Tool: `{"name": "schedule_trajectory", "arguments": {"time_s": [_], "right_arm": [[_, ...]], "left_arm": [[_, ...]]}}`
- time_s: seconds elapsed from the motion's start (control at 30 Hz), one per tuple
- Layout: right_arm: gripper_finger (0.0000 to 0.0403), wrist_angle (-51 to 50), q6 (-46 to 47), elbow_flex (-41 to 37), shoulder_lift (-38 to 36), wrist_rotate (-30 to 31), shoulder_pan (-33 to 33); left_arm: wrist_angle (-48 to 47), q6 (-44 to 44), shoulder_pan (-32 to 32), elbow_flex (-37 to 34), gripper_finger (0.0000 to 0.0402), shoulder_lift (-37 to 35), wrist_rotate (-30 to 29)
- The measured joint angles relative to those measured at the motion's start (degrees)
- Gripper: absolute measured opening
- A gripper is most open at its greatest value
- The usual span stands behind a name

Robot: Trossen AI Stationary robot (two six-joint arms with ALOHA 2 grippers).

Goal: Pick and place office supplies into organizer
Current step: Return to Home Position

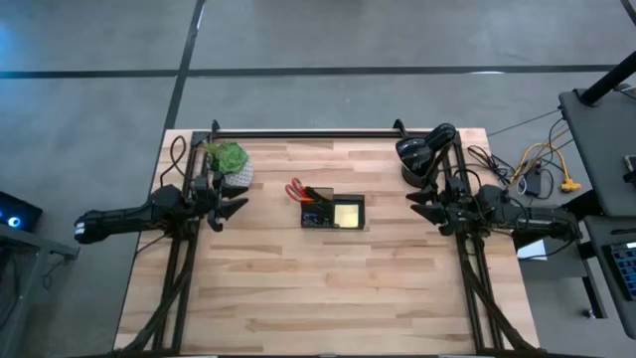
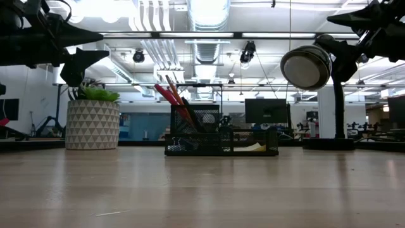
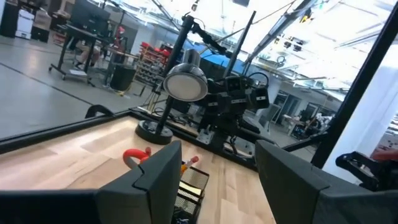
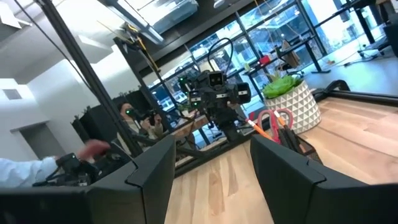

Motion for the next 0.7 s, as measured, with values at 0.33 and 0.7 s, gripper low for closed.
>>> {"name": "schedule_trajectory", "arguments": {"time_s": [0.33,0.7], "right_arm": [[0.0201,0.1,0.0,0.0,2.4,0.1,0.0],[0.0201,0.2,0.0,0.0,2.7,0.1,0.0]], "left_arm": [[0.0,0.0,0.0,0.0,0.0189,2.4,0.0],[0.0,0.0,0.0,-0.1,0.0189,2.7,0.0]]}}
